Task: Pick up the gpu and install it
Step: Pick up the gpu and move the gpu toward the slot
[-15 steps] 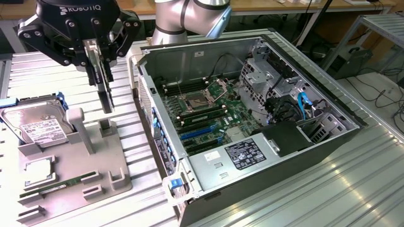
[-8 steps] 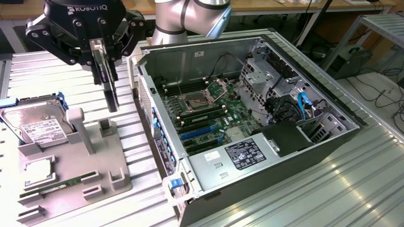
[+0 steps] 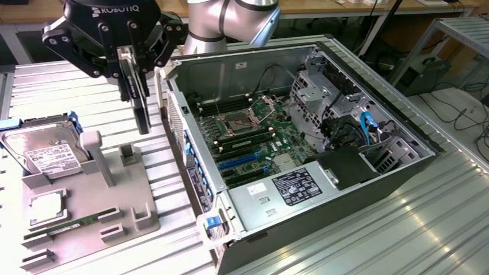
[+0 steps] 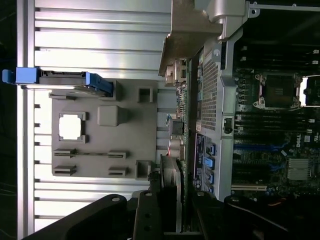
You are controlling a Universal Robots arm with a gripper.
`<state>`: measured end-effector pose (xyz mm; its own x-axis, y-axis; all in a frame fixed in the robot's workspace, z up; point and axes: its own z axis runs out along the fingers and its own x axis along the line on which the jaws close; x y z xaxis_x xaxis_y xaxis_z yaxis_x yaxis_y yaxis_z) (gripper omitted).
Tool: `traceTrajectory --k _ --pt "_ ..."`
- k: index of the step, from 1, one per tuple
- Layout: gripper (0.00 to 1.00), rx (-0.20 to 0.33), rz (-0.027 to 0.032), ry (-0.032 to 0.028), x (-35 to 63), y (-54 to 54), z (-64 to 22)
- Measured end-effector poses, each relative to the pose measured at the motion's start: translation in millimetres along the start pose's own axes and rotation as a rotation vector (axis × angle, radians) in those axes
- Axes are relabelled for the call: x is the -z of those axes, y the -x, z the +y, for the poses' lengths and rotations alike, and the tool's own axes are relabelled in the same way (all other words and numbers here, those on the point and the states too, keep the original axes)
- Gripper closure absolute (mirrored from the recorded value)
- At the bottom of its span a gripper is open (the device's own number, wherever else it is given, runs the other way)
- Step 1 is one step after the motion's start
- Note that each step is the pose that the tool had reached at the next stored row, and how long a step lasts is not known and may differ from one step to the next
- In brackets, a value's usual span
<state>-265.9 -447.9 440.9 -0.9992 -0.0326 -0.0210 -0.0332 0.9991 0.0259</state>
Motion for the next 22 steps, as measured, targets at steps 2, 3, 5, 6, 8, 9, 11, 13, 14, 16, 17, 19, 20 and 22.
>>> traceTrajectory --k 2,3,5,6,8,9,11,13,14,16,17,19,20,22 --pt "0.72 0.000 -0.0001 0.0001 -0.1 2.2 -0.1" --pt "0.72 0.000 -0.0001 0.0001 -0.1 3.3 -0.1" --pt "0.72 0.000 0.0000 0.0000 -0.1 5.4 -0.2" --pt "0.72 0.000 -0.0001 0.0001 -0.2 6.6 -0.2" --pt "0.72 0.000 0.0000 0.0000 -0.2 8.8 -0.3" --pt "0.72 0.000 0.0000 0.0001 -0.2 9.9 -0.4" --pt "0.72 0.000 -0.0001 0.0001 -0.3 12.5 -0.4" --pt "0.72 0.000 -0.0001 0.0001 -0.4 15.1 -0.5" --pt "0.72 0.000 0.0000 0.0000 -0.4 16.1 -0.5" --pt "0.72 0.000 0.0000 0.0001 -0.4 18.4 -0.6" --pt "0.72 0.000 0.0000 0.0001 -0.4 19.4 -0.7" --pt "0.72 0.000 0.0000 0.0000 -0.5 21.7 -0.7" --pt "0.72 0.000 0.0000 0.0000 -0.5 22.8 -0.8" --pt "0.72 0.000 0.0000 0.0000 -0.5 25.0 -0.8"
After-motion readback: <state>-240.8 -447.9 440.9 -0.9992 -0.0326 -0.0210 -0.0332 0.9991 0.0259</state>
